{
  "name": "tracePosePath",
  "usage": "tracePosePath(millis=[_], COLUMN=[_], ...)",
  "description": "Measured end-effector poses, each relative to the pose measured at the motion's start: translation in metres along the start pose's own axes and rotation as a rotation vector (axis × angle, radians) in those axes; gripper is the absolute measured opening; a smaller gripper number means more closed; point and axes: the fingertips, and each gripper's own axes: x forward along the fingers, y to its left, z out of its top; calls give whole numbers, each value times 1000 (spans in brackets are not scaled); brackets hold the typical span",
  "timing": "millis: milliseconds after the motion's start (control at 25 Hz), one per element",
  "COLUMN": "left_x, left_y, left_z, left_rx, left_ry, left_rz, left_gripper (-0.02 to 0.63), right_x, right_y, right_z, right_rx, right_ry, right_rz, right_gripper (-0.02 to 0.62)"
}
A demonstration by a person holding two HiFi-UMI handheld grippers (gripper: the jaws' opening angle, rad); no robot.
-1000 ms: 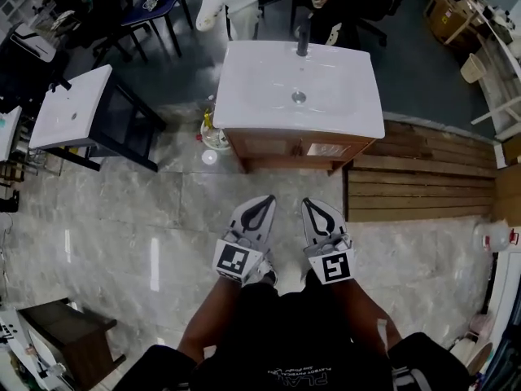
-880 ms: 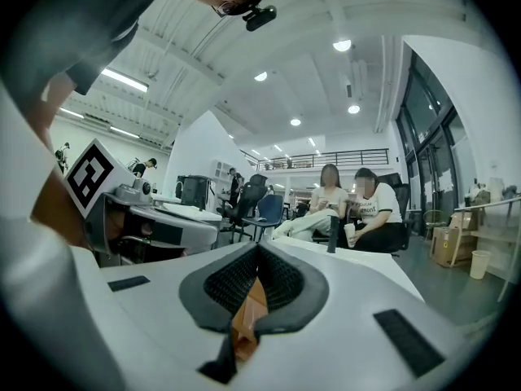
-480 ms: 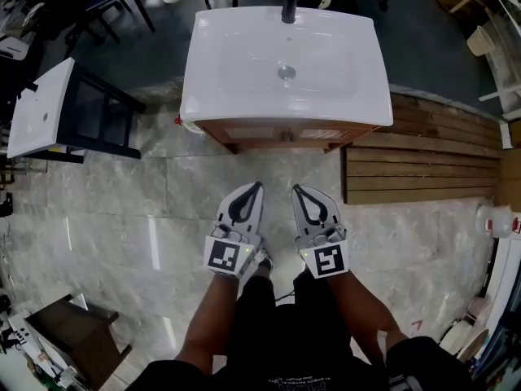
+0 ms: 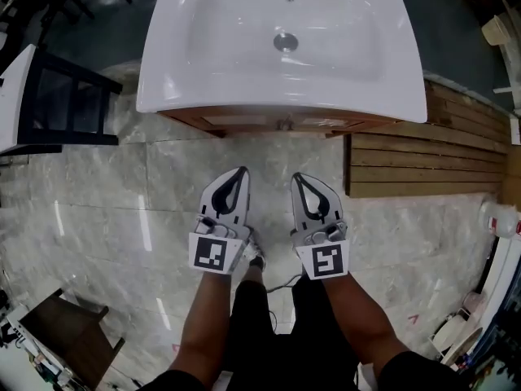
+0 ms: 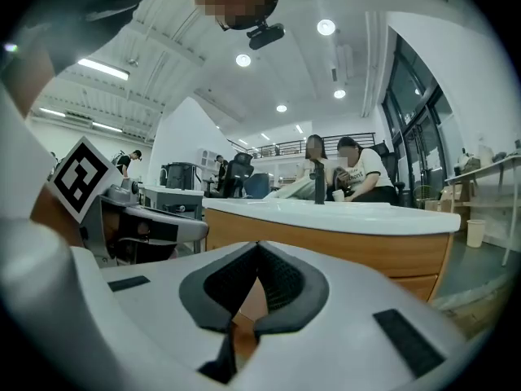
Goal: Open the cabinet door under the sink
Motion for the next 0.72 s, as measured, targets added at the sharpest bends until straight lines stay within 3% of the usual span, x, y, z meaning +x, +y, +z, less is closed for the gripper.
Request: tracePosePath(millis=[320, 720], left_x=[32, 60], left_y=[15, 33], left_z=[-74, -132], left_rx=[1, 17], left_ry=[4, 15], left_rz=[3, 7], left_gripper=[21, 21], right_x=[24, 55], right_y=[-21, -30], right_z=[-81, -151], right_rx=[-13, -17], right_ry=[22, 38], right_rz=[-22, -42], right_gripper=[21, 21])
